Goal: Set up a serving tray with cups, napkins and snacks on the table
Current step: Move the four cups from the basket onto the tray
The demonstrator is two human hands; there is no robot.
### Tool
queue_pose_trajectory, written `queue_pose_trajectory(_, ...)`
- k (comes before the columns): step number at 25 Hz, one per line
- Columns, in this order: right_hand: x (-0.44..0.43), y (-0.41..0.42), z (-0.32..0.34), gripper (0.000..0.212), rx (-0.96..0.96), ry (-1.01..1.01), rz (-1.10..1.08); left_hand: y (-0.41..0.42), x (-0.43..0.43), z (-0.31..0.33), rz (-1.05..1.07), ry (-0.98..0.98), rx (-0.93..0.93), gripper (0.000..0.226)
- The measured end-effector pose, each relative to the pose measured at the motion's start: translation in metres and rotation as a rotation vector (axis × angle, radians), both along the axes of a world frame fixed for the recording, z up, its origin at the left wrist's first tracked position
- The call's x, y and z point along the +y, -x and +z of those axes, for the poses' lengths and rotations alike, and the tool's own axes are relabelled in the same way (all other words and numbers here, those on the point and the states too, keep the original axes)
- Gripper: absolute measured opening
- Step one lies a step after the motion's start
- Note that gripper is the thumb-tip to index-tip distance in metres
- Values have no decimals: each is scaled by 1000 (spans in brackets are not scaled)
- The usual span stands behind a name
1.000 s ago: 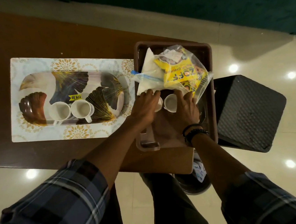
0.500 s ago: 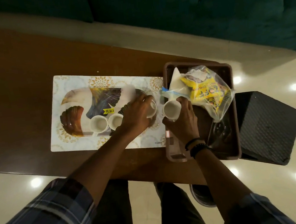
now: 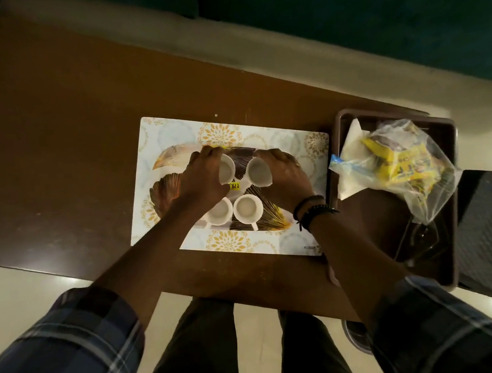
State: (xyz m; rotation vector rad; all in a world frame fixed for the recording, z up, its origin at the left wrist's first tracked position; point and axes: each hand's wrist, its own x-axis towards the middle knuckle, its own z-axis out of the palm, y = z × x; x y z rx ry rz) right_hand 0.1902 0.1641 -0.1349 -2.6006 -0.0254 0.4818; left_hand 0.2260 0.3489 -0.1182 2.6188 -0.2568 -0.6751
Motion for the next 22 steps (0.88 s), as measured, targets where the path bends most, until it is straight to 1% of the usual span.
queue_pose_trajectory(4, 12, -11, -7, 55, 3, 72, 49, -8, 9, -6, 34, -64, 47, 68)
queue_pose_trajectory(8, 17, -15, -15, 59, 93, 25, 59, -8, 10, -9, 63, -67, 74, 74)
queue_pose_trajectory(12, 22, -20, -17, 57, 143, -4, 8, -7, 10, -13, 50, -87, 66, 79)
queue_pose_trajectory(14, 23, -19, -17, 58, 174, -22, 10, -6, 9, -14, 50, -79, 81, 80)
queue_pose_trajectory(17, 22, -18, -19, 58, 211, -48, 13, -5, 10, -13, 59, -54, 97, 75)
queue_pose_trajectory(22, 22, -17, -19, 65, 288, -106, -27, -1, 15, -14, 76, 8, 108, 72)
